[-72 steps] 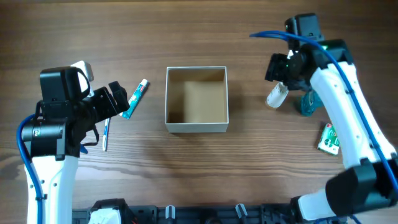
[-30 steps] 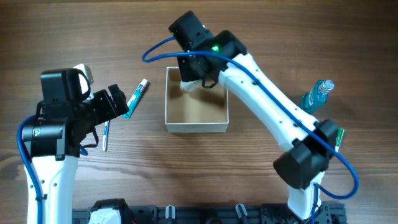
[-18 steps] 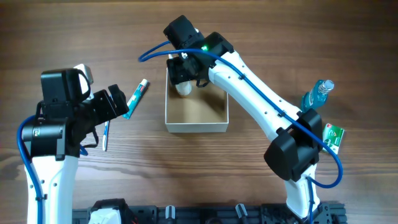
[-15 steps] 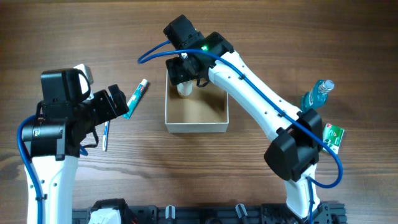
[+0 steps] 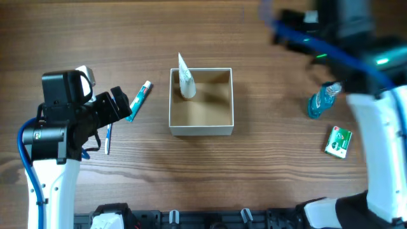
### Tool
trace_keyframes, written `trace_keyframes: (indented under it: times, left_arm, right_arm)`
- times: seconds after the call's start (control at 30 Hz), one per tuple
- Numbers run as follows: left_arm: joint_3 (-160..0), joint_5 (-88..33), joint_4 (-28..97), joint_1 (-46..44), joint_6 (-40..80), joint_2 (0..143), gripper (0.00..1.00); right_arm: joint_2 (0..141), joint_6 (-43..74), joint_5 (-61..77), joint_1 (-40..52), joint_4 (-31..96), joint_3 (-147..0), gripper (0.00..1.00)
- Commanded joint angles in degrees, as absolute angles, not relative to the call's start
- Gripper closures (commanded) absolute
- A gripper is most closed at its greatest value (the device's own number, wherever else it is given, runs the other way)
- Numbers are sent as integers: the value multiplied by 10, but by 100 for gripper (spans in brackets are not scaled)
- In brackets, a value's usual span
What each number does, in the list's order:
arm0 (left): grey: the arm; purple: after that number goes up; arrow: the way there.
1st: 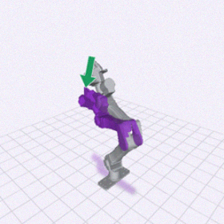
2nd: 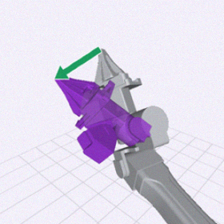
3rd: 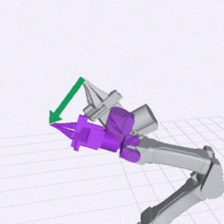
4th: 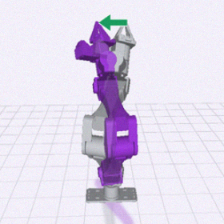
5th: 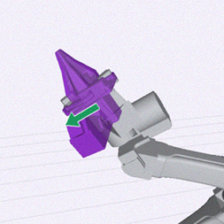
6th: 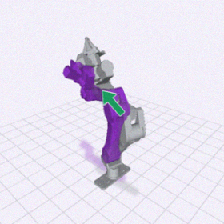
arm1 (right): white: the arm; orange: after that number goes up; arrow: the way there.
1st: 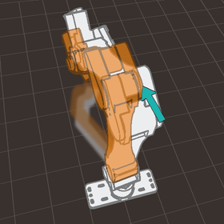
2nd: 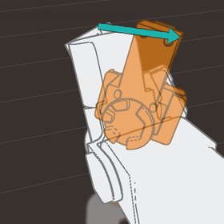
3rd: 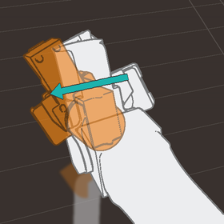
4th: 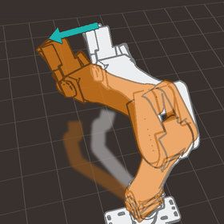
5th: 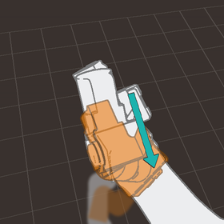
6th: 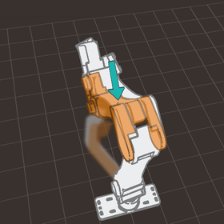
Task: Pack container
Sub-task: 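Carry the Pantene tube into the box and release it upright, then grasp the blue Listerine bottle with the right gripper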
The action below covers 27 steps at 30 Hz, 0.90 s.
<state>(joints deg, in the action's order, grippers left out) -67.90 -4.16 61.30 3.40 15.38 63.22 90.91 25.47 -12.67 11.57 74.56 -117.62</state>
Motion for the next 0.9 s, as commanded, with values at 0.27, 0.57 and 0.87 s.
trace_keyframes:
  times: [0.27,0.57,0.87]
  left_arm:
    - [-689,-29,614,37,155,635,0]
    - [-689,-29,614,37,155,634,0]
    - [-689,-29,618,37,154,634,0]
  right_arm:
    - [937,210,-39,-119,736,-938,0]
    - [937,165,-11,-119,538,-766,1]
    - [982,166,-11,-119,517,-756,6]
